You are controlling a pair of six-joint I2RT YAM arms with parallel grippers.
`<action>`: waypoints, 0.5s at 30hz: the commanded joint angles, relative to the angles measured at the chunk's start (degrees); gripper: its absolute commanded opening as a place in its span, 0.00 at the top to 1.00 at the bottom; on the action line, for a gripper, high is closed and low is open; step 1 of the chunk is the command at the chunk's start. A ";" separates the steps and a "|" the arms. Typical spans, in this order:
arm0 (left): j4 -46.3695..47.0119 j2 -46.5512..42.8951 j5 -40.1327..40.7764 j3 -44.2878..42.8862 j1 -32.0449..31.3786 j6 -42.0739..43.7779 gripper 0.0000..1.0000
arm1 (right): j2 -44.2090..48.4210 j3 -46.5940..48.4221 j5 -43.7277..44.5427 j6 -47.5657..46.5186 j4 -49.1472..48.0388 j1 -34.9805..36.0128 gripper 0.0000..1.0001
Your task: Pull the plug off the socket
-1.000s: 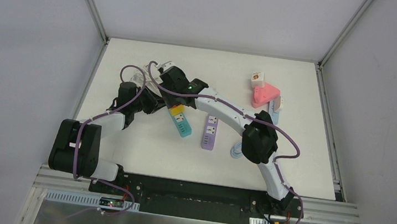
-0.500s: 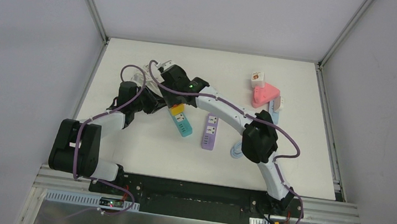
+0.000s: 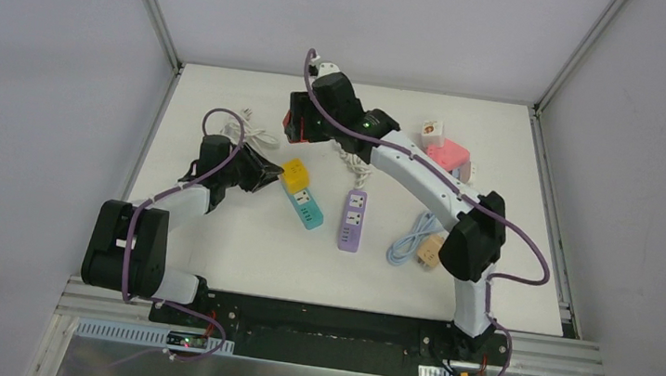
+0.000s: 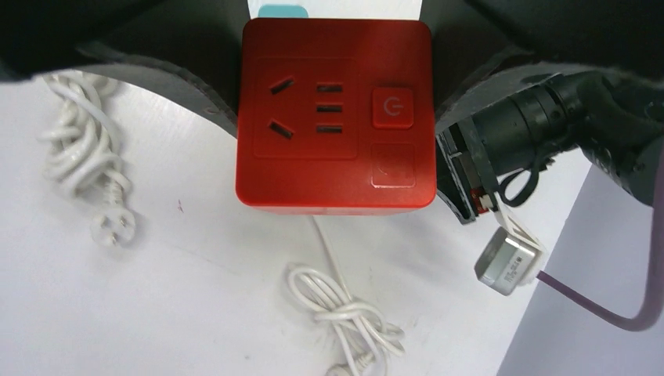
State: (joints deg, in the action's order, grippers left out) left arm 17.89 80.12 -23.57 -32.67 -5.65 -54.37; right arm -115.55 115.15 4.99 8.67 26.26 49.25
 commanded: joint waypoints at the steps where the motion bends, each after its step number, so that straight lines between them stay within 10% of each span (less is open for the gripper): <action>1: -20.21 -0.16 0.42 -0.63 -0.94 4.56 0.61 | 10.07 -8.16 4.56 3.65 -6.01 -1.79 1.00; 15: -42.75 -20.68 4.49 -14.71 -0.95 14.96 0.02 | 32.38 -44.75 5.89 12.92 -9.08 -12.08 1.00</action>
State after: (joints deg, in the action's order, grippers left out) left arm -14.11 67.94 -22.76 -47.55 -6.39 -44.95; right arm -89.91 76.23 9.13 17.80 20.23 39.05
